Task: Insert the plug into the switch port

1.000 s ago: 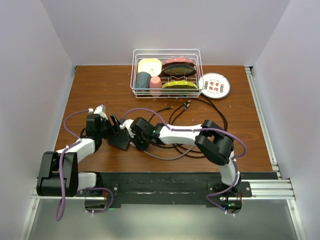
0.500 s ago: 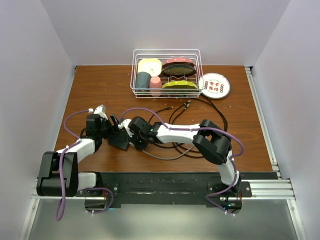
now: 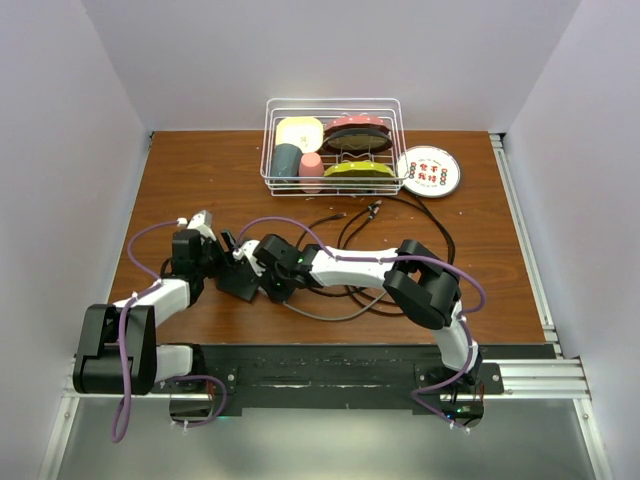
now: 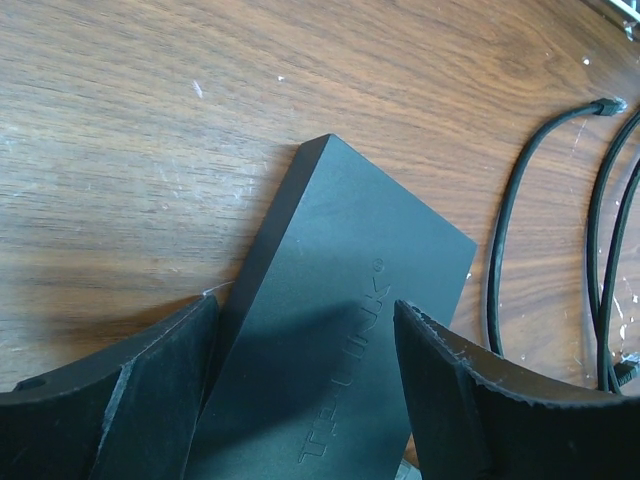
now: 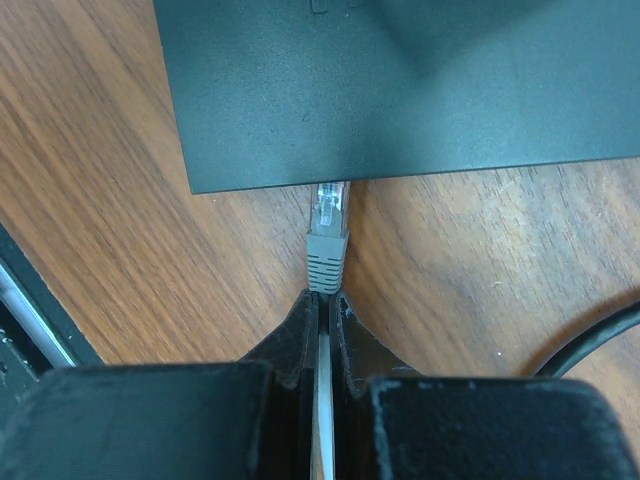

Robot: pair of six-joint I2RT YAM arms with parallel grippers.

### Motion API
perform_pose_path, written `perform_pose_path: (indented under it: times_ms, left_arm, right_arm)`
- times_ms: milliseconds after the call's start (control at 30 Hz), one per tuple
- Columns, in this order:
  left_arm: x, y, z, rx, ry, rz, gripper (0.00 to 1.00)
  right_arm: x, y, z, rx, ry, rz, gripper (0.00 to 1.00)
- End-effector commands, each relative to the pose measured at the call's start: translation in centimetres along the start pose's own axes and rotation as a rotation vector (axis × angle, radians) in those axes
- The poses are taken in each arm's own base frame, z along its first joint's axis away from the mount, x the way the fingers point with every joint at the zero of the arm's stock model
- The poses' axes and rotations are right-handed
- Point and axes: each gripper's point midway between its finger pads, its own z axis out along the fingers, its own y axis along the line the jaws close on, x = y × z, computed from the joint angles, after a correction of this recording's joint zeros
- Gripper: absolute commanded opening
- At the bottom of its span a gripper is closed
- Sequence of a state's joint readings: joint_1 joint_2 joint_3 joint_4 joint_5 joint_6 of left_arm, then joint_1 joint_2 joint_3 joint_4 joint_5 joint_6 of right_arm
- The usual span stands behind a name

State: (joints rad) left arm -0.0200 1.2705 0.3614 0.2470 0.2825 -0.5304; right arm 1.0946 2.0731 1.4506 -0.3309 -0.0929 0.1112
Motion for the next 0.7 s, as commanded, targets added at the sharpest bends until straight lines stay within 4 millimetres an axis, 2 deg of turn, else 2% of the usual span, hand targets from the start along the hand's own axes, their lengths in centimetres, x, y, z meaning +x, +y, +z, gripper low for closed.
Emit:
perform_pose_path:
  times_ms: [0,133,267,667]
  left_arm:
    - [0.5,-0.9,-0.3,0.058,0.013,0.005,0.75]
    - [0.6,-1.1,-0.4,0.069,0.012,0.011,0.73]
    - [0.8,-1.1,-0.5,0.075,0.019,0.004,0.72]
    - [2.5,-1.3,-0.9,0.104,0.052,-0.037,0.63]
  right_arm:
    - [-1.0,0.8,0.3,-0.021,-0.022,-0.035,0.00]
    - [-1.6,0.5,0.1,-0.006,-0.036,-0.061,0.00]
    - [-3.0,0.4,-0.3,0.009,-0.078,-0.062,0.00]
    - [-5.7,0.1,-0.2,0.053,-0.198,0.068,0.00]
